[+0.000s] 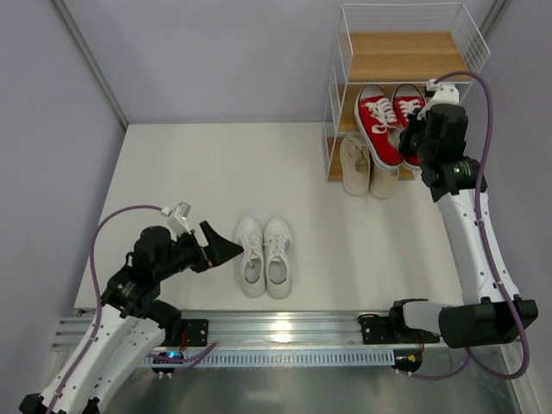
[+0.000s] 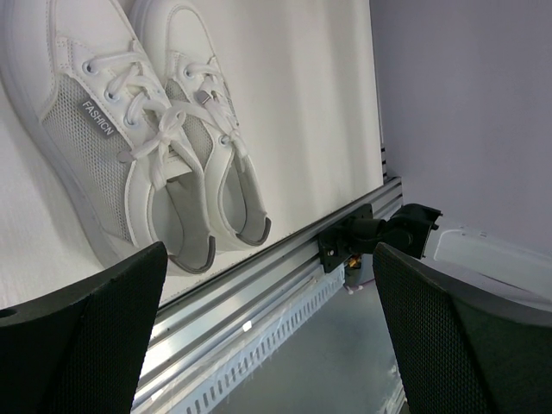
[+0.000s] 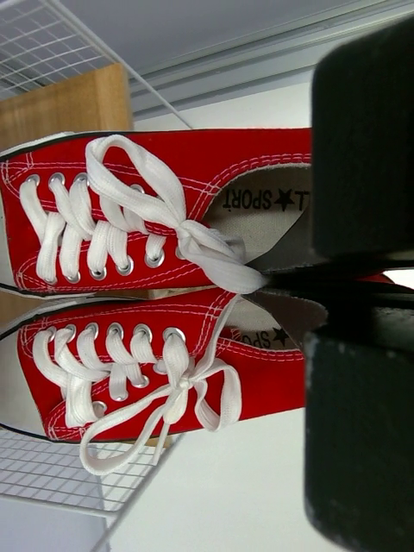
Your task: Place and organize the shoes onto the shoe shelf
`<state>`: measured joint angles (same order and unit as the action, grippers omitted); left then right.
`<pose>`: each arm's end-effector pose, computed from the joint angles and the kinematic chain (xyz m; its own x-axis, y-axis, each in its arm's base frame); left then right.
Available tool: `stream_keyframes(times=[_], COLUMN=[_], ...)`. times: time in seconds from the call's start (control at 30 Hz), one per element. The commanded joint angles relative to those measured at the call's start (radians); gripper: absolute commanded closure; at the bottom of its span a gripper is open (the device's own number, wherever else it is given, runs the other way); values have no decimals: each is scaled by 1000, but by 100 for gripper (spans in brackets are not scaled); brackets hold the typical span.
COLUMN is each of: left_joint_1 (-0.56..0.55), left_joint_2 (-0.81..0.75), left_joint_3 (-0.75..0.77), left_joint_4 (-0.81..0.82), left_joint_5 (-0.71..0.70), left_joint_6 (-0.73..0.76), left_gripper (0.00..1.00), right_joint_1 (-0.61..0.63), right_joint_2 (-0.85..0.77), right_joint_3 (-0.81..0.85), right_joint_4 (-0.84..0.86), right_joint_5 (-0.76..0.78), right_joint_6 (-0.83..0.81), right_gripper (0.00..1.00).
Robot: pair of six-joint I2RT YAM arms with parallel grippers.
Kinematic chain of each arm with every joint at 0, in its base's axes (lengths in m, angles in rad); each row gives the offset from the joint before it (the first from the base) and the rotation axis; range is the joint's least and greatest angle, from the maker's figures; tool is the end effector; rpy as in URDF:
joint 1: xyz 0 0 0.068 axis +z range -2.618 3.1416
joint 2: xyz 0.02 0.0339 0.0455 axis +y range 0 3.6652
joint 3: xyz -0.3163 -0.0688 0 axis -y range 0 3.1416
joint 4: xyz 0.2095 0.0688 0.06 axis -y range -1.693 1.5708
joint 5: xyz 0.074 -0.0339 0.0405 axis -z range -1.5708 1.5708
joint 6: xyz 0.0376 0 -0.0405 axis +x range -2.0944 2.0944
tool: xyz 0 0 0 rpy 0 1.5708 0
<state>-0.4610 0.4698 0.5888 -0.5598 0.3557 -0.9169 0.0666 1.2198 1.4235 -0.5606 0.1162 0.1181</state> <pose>0.0279 -0.0285 0.2945 -0.7873 -0.4397 -0.4322 0.1219 0.5761 -0.8082 0.2084 0.0095 0.4728 -0.3412 0.0945 -0.9352 0.0831 0.9941 0.0702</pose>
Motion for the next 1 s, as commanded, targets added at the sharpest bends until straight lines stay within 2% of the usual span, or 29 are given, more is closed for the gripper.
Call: stream_keyframes(times=[0.0,0.23,0.6,0.77,0.97], left_joint_1=[-2,-4,-2,-2,-2], left_joint_2=[13,7,-8,-8,-22], left_joint_3=[43,66,85,91,91], left_joint_4=[8,-18,-49,-65,-74], left_joint_5=[0,-11,-20,-23,-29], left_joint_6=[13,26,30,33,32], left_gripper=[0,0,0,0,0], right_joint_1=[-19,-31,-39,-39,-39], right_joint_2=[24,141,161,233,274], right_joint_3=[121,161,83,186,190], right_joint_4=[326,424,639,582,590], right_joint_5=[-15,8,31,16,17], right_joint_6=[-12,15,55,61,55], right_gripper=[96,96,96,96,96])
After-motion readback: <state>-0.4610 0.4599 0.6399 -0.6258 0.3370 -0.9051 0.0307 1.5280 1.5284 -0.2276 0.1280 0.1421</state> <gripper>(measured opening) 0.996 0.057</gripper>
